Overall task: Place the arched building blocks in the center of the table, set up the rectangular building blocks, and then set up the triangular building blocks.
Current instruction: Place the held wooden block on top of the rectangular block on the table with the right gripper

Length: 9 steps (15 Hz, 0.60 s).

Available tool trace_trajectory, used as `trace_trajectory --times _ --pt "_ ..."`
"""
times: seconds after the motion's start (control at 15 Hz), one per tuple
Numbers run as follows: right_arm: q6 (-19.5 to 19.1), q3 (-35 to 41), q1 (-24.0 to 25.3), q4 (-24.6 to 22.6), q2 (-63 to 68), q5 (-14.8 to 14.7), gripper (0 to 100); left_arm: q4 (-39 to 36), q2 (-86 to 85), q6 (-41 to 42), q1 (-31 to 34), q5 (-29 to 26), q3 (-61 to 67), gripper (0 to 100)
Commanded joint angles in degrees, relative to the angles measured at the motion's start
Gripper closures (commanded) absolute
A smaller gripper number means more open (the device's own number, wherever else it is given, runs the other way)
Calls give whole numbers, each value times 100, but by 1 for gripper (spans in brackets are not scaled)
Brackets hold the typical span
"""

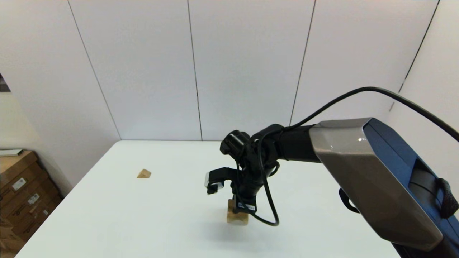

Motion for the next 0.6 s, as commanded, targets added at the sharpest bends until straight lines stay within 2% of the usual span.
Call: trace_trajectory --times 0.07,0.6 --pt "-31 1 -6 30 -3 24 100 2 9 1 0 -2 -1 0" --pt "-5 1 20 47 32 32 100 2 9 1 0 -2 -1 0"
